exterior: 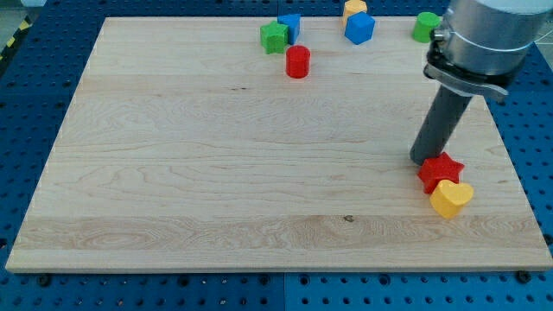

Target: Point at the green star

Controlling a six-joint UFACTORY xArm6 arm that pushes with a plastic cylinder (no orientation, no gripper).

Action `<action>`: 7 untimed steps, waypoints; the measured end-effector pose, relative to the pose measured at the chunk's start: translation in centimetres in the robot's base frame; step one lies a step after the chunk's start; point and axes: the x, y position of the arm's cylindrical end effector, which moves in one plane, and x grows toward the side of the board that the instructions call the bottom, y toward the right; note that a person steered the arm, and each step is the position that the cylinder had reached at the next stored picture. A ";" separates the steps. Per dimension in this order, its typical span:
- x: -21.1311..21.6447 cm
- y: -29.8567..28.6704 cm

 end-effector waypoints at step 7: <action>-18.5 -25.4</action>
